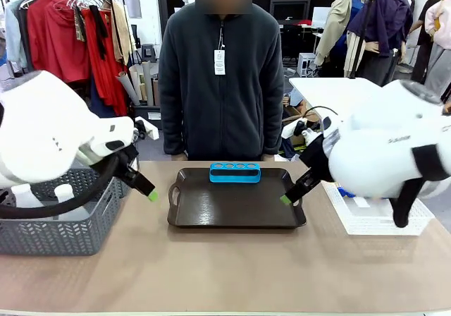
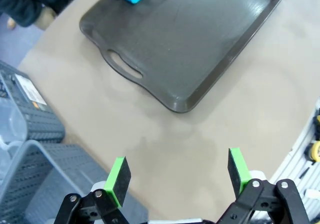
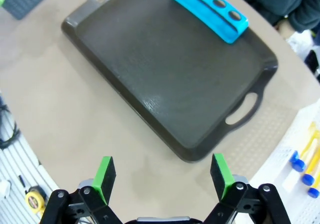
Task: Prepare the laboratory tools.
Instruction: Pick up one Small flask and place it on the Handle tray.
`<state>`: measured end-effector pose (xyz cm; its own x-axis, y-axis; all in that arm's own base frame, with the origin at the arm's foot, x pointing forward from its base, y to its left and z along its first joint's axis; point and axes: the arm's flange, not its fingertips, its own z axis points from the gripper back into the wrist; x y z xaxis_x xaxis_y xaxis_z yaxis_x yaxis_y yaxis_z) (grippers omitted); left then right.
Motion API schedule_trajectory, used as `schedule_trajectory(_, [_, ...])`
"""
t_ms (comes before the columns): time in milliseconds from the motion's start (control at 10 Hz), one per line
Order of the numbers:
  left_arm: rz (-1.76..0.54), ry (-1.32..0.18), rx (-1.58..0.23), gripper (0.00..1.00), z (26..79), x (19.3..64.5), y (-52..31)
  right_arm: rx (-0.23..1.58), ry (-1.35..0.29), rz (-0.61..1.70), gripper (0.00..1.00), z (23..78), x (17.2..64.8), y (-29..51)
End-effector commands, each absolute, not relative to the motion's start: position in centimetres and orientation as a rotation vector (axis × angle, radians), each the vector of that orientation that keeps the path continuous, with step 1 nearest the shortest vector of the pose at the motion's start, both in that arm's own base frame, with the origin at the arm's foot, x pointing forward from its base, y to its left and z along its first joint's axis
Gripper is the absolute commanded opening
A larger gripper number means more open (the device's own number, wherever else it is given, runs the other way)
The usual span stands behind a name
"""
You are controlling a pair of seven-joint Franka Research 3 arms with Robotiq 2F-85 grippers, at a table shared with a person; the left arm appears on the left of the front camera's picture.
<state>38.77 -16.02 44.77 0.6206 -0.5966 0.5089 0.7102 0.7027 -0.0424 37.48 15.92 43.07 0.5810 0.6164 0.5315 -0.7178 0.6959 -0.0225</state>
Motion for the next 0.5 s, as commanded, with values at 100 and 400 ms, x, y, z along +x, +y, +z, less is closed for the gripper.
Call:
schedule_trajectory(100, [-0.828, -0.527, -0.286, 1.0, 48.0, 39.6, -14.6, 0.28, -0.54, 0.829, 1.0, 47.5, 38.5, 12.7])
schedule_trajectory(400, [-0.861, -0.588, -0.288, 1.0, 50.4, 40.7, -13.4, 0.317, -0.605, 0.798, 1.0, 51.2, 39.2, 10.4])
